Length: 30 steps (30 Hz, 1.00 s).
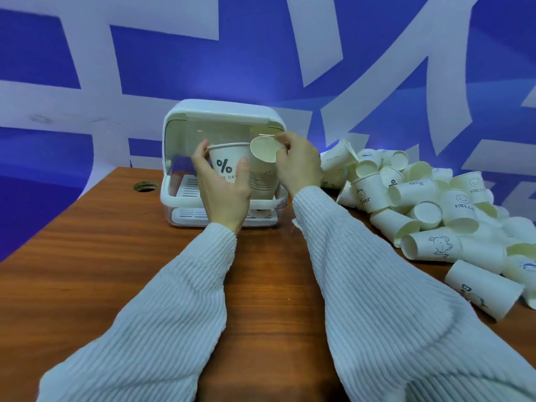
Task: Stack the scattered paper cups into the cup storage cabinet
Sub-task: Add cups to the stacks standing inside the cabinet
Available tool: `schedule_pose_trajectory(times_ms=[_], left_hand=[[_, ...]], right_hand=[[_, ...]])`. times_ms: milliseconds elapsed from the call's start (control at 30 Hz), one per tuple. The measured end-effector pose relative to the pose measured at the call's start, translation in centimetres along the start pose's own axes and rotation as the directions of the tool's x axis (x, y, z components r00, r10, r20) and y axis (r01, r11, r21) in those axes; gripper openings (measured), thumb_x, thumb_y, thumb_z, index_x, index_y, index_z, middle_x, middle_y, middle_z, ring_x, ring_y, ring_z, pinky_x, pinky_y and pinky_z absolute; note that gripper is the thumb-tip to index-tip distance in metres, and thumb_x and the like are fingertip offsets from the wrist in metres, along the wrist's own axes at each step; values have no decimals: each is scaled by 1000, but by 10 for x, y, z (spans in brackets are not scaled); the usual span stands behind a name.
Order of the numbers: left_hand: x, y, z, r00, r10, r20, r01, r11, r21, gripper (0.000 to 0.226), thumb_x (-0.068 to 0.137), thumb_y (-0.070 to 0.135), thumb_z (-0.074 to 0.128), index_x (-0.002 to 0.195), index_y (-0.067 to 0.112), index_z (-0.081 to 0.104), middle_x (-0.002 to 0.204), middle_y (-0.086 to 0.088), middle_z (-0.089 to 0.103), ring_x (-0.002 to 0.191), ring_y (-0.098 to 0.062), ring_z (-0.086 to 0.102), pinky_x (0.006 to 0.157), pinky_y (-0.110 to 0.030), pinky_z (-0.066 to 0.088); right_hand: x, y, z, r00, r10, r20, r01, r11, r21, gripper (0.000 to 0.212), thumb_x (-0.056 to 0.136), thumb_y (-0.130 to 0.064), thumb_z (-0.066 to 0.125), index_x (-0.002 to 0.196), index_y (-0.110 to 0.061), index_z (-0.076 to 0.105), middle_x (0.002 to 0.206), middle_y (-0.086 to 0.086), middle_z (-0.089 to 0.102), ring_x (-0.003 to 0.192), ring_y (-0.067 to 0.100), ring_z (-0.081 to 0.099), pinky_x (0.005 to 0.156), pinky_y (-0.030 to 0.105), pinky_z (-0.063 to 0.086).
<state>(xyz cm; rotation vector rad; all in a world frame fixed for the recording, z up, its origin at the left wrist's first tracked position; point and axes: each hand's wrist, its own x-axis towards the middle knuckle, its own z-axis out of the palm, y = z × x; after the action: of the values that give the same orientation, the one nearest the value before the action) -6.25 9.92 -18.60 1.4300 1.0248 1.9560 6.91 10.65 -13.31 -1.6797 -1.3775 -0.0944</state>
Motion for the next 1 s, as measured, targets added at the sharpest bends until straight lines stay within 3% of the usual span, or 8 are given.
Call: schedule_pose_trajectory(times_ms=[133, 233, 333, 433, 533, 633, 833, 1000], left_hand=[[3, -2, -1, 998, -55, 7, 55, 998, -21, 69, 90, 21, 76, 145, 15, 34, 126, 2, 49, 100, 7, 58, 70, -11, 51], [4, -5, -1, 995, -97, 30, 98, 995, -33, 66, 90, 21, 78, 141, 17, 37, 117, 9, 50, 97, 4, 59, 70, -11, 51], [5, -7, -2, 994, -102, 37, 104, 994, -44, 64, 88, 23, 79, 139, 19, 39, 123, 7, 53, 105, 0, 58, 77, -9, 49], [14, -3, -4, 996, -86, 26, 87, 994, -61, 64, 87, 26, 80, 137, 22, 39, 129, 5, 55, 113, -3, 57, 85, -13, 51], [25, 3, -6, 998, -62, 22, 63, 994, -93, 61, 87, 28, 80, 134, 25, 40, 129, 7, 56, 117, -4, 57, 96, -25, 54], [31, 7, -3, 999, -3, 43, 8, 993, -118, 60, 86, 31, 81, 130, 25, 41, 127, 4, 59, 116, -9, 60, 96, -33, 56], [44, -1, 18, 960, 15, 280, -61, 986, 156, 60, 84, 31, 79, 135, 22, 47, 119, 11, 59, 108, -8, 60, 85, -10, 45], [44, -6, 21, 930, 7, 368, -104, 964, 247, 69, 82, 34, 75, 144, 23, 46, 133, 5, 58, 116, -10, 56, 96, -23, 46]], right_hand=[[3, 5, 16, 993, -40, 113, 51, 994, -99, 36, 99, -23, 48, 125, -26, 73, 127, 1, 71, 119, 25, 62, 95, 38, 50], [-4, 14, 35, 983, -8, 186, 17, 999, -49, 39, 100, -31, 42, 123, -25, 72, 128, 6, 66, 118, 30, 59, 100, 46, 49], [-13, 22, 45, 963, 88, 253, -118, 987, 106, 41, 105, -36, 33, 125, -28, 67, 125, 1, 67, 116, 24, 60, 100, 46, 48], [-28, 24, 51, 971, 114, 212, -170, 949, 264, 46, 105, -47, 26, 135, -37, 59, 133, -9, 65, 125, 16, 57, 108, 50, 45], [-43, 27, 61, 985, 106, 139, -151, 917, 369, 51, 104, -56, 22, 150, -45, 42, 156, -16, 48, 145, 9, 40, 120, 49, 33], [-46, 30, 66, 990, 110, 86, -136, 903, 407, 54, 103, -60, 21, 153, -49, 37, 158, -16, 45, 148, 9, 37, 122, 49, 30], [-43, 33, 71, 989, 121, 89, -147, 903, 404, 56, 103, -60, 16, 154, -47, 35, 159, -13, 44, 147, 15, 38, 121, 49, 31], [-42, 35, 68, 985, 138, 104, -171, 861, 479, 55, 104, -59, 18, 153, -46, 39, 156, -11, 48, 145, 15, 40, 120, 50, 33]])
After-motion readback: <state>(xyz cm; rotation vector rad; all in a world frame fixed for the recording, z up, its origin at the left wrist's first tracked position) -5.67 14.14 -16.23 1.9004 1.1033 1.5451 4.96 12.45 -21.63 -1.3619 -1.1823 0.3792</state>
